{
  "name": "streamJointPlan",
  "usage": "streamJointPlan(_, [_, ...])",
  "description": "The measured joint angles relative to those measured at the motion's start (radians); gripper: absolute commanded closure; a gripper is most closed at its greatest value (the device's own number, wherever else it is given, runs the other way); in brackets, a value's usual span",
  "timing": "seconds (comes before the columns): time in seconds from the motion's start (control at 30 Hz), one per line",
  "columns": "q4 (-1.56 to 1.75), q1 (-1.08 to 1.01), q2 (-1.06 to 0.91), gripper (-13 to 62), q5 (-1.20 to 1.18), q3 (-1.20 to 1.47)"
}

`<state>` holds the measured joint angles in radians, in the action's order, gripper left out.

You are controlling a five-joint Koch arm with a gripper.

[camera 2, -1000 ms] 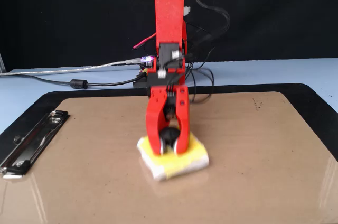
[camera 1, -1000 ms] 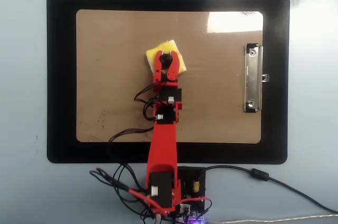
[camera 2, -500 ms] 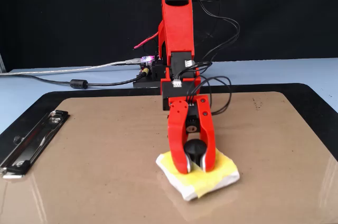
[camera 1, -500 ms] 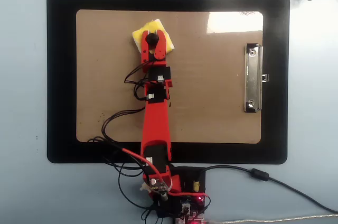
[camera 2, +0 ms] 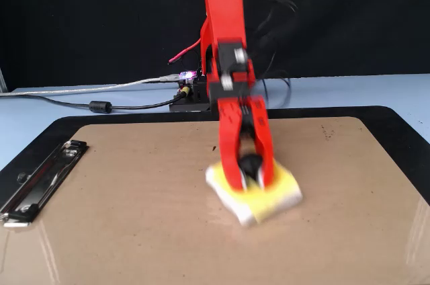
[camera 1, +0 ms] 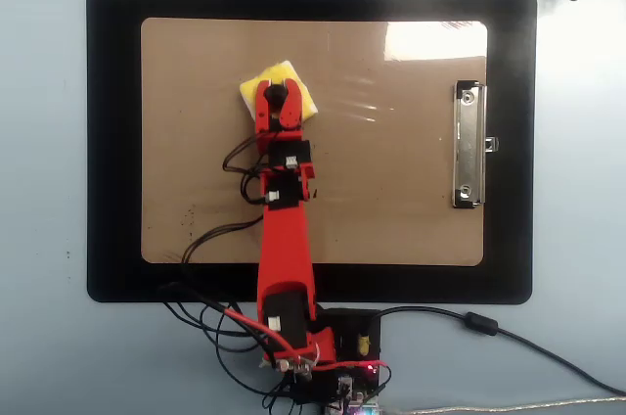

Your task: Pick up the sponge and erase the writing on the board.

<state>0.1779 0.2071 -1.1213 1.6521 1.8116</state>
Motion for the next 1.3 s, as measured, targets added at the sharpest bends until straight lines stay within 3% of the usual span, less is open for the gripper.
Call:
streamJointPlan(0.07, [0.006, 0.0, 0.086, 57.4, 0.002, -0.072])
streamJointPlan(0.17, [0.009, 0.0, 0.006, 57.4, 0.003, 0.02])
streamJointPlan(0.3, [-0.002, -0.071, -0.397, 57.3, 0.003, 0.514])
streamJointPlan(0.4, [-0.054, -0.117, -0.581, 57.3, 0.003, 0.664])
streamJointPlan(0.47, [-0.077, -0.118, -0.545, 57.4, 0.003, 0.603])
streamJointPlan(0.63, [-0.06, -0.129, -0.118, 57.4, 0.003, 0.094])
streamJointPlan(0.73, [-0.054, -0.143, -0.097, 57.4, 0.003, 0.12])
streamJointPlan(0.93, [-0.049, -0.264, -0.664, 57.4, 0.002, 0.77])
streamJointPlan(1.07, [-0.075, -0.368, -0.957, 57.4, -0.109, 0.977])
streamJointPlan(1.2, [-0.077, -0.364, -0.94, 57.4, -0.147, 0.976])
streamJointPlan(1.3, [-0.072, -0.242, -0.792, 57.4, -0.123, 0.856])
